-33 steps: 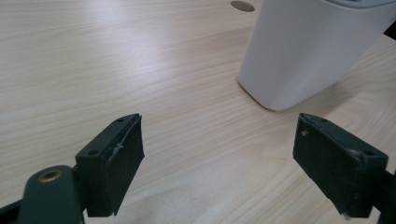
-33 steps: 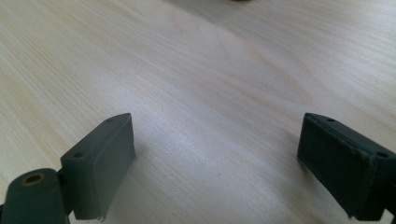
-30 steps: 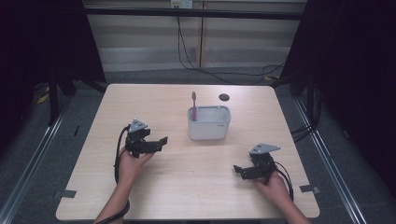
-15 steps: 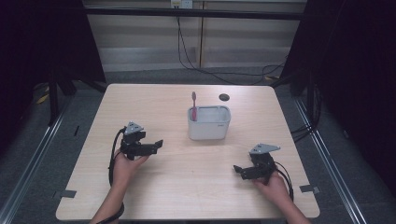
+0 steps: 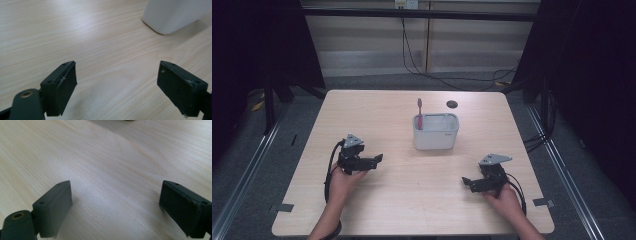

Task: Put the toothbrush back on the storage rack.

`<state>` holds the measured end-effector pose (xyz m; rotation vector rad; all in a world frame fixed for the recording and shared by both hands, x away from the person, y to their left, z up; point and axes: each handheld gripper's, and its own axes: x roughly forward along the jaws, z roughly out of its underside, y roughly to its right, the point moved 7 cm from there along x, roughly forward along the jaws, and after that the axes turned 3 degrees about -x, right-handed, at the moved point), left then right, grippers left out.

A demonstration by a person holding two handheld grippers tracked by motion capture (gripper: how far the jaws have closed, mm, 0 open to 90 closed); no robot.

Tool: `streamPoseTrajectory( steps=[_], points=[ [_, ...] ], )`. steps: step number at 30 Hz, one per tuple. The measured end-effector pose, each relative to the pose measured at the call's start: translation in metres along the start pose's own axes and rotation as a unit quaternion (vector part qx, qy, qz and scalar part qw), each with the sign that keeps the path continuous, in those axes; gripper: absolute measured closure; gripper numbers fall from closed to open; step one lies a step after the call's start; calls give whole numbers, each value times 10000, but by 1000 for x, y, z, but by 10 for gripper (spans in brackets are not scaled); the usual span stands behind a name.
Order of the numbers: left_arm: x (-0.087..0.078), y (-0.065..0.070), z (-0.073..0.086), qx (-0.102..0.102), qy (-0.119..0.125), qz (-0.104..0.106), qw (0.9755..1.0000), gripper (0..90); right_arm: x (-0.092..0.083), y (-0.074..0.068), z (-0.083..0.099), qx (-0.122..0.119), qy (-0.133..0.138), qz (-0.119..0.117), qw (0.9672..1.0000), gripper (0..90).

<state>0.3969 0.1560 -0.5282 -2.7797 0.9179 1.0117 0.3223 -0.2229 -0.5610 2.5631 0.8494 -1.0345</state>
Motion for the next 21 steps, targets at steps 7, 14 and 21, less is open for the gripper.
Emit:
streamPoseTrajectory(
  steps=[7,14,21],
  points=[
    [0,-2,6,164,-136,-117,9997,159,0,0,0,-2,1,1,10000,104],
    [0,-4,9,189,-164,-171,9995,159,0,0,0,-1,-1,0,10000,103],
    [1,-4,13,271,-212,-233,9991,159,0,0,0,0,0,0,10000,103]
  ],
)
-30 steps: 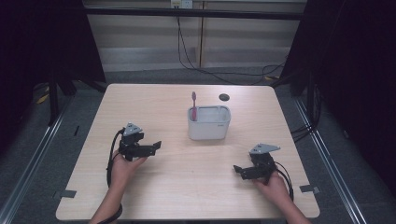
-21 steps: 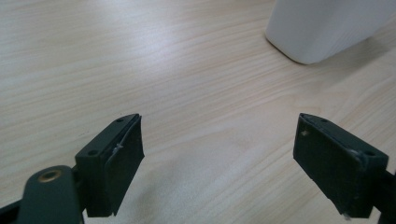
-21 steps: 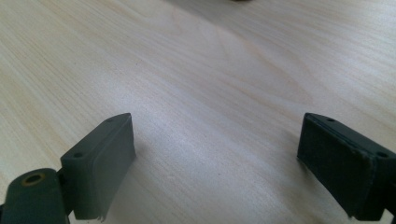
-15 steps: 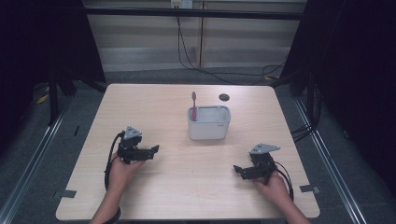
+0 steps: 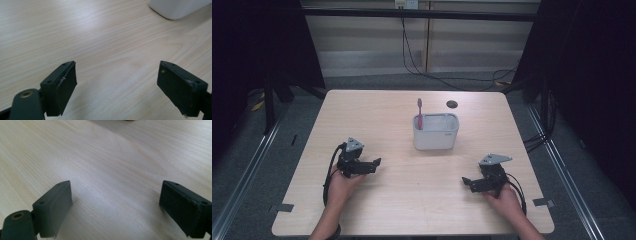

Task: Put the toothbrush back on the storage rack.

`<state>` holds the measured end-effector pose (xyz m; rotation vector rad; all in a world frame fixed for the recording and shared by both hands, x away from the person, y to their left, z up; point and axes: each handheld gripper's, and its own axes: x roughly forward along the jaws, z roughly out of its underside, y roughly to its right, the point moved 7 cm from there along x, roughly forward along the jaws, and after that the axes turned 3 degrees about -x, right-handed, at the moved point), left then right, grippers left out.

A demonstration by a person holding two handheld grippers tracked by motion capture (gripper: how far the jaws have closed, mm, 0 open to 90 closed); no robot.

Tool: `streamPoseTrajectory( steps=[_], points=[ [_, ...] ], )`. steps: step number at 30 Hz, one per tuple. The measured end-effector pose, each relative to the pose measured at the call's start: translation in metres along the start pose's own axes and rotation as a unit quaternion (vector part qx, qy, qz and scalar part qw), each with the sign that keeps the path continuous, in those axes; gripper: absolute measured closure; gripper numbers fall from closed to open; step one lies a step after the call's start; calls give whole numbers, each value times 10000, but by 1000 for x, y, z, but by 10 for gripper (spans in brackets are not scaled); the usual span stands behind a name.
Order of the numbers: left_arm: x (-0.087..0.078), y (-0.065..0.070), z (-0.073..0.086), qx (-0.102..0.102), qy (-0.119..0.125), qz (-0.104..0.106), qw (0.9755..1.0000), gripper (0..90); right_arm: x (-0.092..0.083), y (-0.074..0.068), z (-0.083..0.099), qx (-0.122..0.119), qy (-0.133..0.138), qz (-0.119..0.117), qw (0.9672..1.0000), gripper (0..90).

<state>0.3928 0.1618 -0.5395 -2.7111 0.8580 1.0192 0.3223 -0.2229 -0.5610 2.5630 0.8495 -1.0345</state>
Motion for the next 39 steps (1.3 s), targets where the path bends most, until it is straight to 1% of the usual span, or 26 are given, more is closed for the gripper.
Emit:
streamPoseTrajectory(
  steps=[4,6,9,10,19,21,23,24,26,28,33,36,39],
  points=[
    [1,-1,2,-5,-27,-34,10000,159,0,0,0,0,0,1,10000,104],
    [1,0,3,-25,-42,-17,10000,158,0,0,0,-1,0,0,10000,103],
    [1,0,4,17,-59,-51,10000,158,0,0,0,0,-1,1,10000,103],
    [1,0,4,-5,-51,-36,10000,157,0,0,0,0,0,1,10000,103],
    [2,0,6,42,-94,-30,9999,157,0,0,0,0,0,1,10000,103],
    [3,0,7,17,-106,-34,9999,156,0,0,0,0,0,1,10000,104],
    [3,0,7,46,-127,-28,9999,155,0,0,0,0,-1,1,10000,103],
    [3,0,8,93,-136,-65,9998,155,0,0,0,0,-1,1,10000,103],
    [3,0,8,101,-148,-68,9998,155,0,0,0,0,-1,1,10000,103],
    [4,0,10,172,-207,-79,9996,154,0,0,0,-1,0,1,10000,103],
    [6,1,11,139,-225,-37,9996,153,0,0,0,1,0,0,10000,103],
    [6,1,12,219,-287,-32,9993,153,0,0,0,-1,0,1,10000,104],
    [6,1,13,234,-307,-40,9992,153,0,0,0,-1,0,1,10000,103]
  ],
)
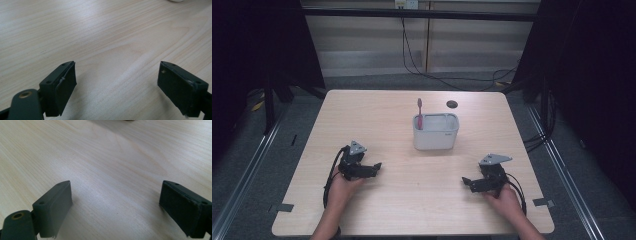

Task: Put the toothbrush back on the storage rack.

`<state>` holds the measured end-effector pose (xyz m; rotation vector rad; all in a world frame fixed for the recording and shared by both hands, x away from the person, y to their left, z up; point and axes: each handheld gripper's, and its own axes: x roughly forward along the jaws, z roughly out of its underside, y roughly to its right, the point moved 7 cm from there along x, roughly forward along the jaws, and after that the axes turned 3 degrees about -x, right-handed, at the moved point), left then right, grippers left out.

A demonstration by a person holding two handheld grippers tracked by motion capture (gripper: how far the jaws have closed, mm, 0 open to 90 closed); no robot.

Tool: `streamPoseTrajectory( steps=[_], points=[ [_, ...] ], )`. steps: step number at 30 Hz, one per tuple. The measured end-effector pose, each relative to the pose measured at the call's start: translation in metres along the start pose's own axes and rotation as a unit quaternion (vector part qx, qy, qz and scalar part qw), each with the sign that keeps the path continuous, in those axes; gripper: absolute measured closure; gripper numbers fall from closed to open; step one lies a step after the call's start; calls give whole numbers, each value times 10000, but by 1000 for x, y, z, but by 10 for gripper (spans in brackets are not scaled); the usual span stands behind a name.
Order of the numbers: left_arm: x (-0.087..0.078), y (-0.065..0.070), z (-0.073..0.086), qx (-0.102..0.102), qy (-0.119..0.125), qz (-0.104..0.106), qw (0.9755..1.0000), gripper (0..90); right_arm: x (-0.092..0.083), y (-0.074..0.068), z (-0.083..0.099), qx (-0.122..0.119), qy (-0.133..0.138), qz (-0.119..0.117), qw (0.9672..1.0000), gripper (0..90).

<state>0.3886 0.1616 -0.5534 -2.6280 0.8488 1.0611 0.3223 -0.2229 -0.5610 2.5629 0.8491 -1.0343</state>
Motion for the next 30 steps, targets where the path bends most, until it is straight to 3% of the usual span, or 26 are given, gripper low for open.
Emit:
streamPoseTrajectory(
  steps=[2,16,30],
  points=[
    [1,1,0,-59,22,-13,10000,153,0,0,0,1,0,-1,10000,103],
    [2,-1,4,48,-81,-30,10000,151,0,0,0,1,0,-1,10000,103],
    [3,-1,5,-55,-20,18,10000,141,0,0,0,0,0,0,10000,103]
  ],
)
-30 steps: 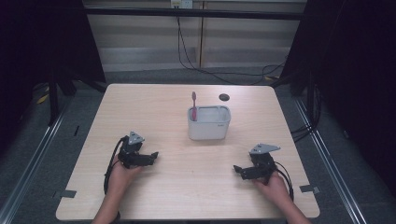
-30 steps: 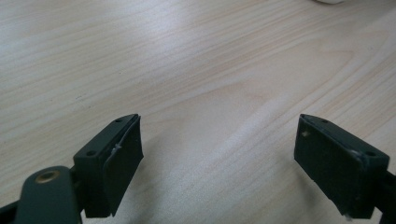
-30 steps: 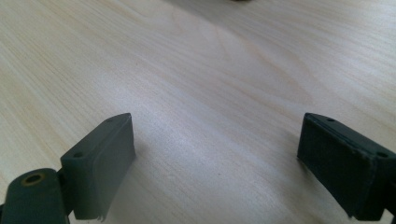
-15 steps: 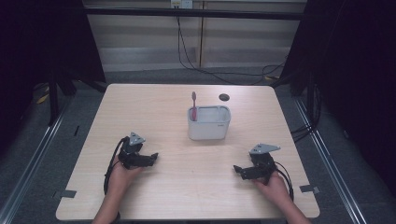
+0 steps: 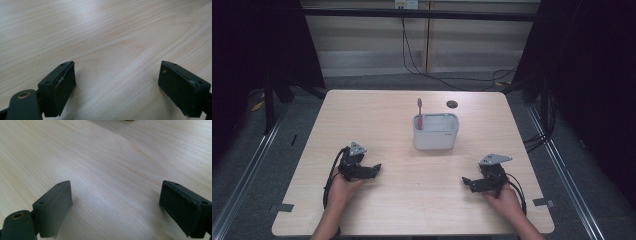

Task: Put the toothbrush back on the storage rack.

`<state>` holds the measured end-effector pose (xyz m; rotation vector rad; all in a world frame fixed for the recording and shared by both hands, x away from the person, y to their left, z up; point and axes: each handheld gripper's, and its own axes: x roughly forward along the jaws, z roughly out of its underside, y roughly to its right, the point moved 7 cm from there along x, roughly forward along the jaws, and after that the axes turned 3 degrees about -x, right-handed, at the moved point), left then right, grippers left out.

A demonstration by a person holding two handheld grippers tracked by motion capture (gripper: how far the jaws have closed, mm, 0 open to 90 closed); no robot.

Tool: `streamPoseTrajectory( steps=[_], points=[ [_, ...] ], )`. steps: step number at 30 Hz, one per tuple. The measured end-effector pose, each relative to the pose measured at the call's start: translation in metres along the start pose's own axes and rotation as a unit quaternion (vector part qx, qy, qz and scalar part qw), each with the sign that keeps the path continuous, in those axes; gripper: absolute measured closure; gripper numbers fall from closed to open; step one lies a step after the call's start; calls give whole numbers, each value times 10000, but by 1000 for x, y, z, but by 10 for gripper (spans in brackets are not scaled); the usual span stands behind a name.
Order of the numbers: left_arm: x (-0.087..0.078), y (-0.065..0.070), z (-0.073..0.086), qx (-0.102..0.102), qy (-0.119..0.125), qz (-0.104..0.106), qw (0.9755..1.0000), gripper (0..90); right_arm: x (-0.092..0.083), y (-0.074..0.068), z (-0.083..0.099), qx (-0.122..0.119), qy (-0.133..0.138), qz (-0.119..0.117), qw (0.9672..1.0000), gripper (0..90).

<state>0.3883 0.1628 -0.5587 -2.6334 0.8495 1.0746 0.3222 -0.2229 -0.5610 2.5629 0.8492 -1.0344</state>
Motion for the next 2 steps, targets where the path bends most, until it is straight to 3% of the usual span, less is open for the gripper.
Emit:
streamPoseTrajectory(
  steps=[2],
  points=[
    [0,0,0,-1,-2,-2,10000,142,0,0,0,0,0,0,10000,103]
  ],
)
